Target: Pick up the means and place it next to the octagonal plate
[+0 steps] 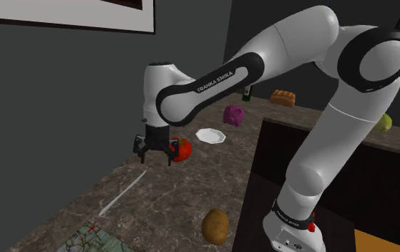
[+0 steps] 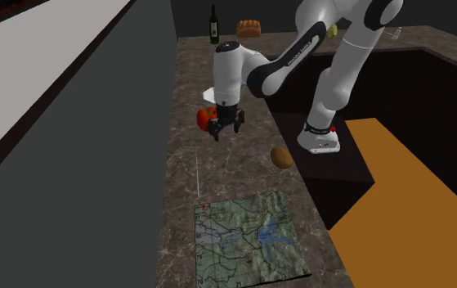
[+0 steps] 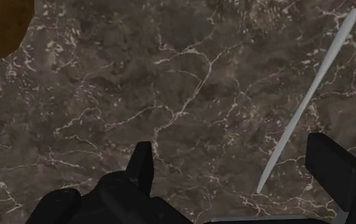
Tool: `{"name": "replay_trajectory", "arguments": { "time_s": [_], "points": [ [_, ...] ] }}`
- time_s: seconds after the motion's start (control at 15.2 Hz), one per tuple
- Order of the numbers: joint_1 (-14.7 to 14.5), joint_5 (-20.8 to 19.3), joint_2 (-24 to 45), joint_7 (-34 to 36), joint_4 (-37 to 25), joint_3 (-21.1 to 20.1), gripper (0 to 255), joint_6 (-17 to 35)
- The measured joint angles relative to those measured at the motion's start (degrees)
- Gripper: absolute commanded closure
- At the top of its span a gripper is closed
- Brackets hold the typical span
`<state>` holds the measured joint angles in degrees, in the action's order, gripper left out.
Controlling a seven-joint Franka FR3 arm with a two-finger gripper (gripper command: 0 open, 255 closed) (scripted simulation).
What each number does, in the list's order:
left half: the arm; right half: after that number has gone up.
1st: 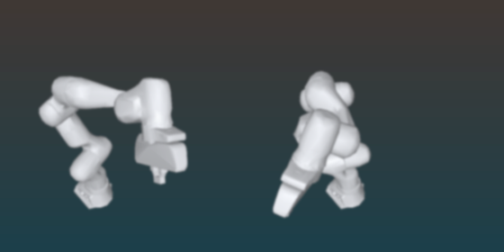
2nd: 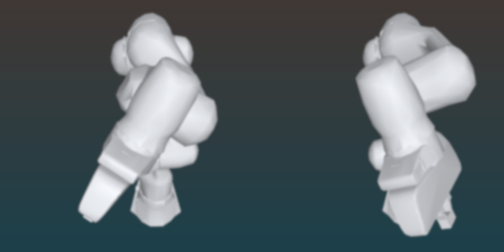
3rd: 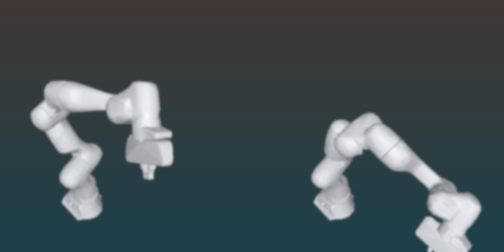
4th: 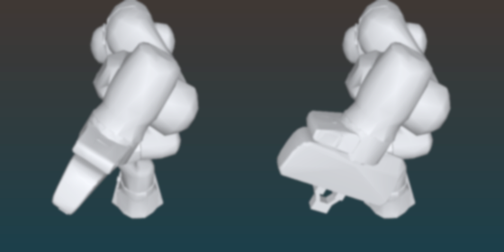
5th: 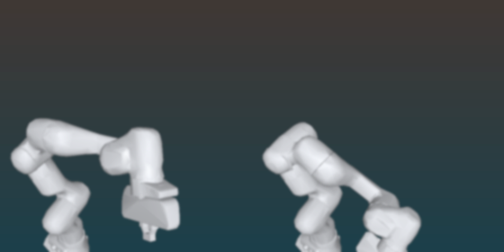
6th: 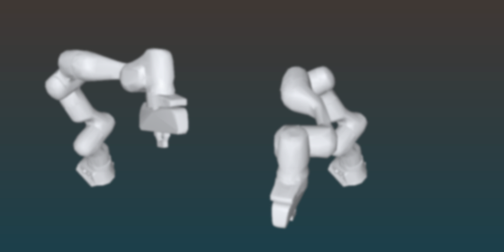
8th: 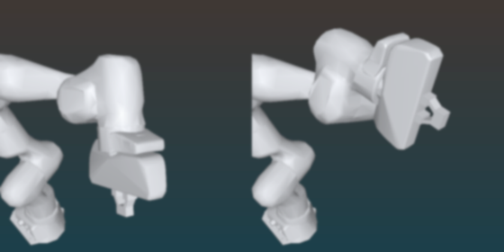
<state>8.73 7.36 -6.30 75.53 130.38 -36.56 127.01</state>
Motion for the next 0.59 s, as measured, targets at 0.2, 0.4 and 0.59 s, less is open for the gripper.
{"name": "replay_trajectory", "arguments": {
  "time_s": [0.2, 0.4, 0.59],
  "points": [
    [0.1, -6.1, 8.4, 10.1, -4.1, -1.6, 0, 2.6],
    [-1.9, -13.3, 17.6, 20.2, -9.1, -0.8, 0, 4.7],
    [-4.9, -18.1, 24.9, 28.1, -14.5, 1.7, 0, 5.2]
  ]
}}
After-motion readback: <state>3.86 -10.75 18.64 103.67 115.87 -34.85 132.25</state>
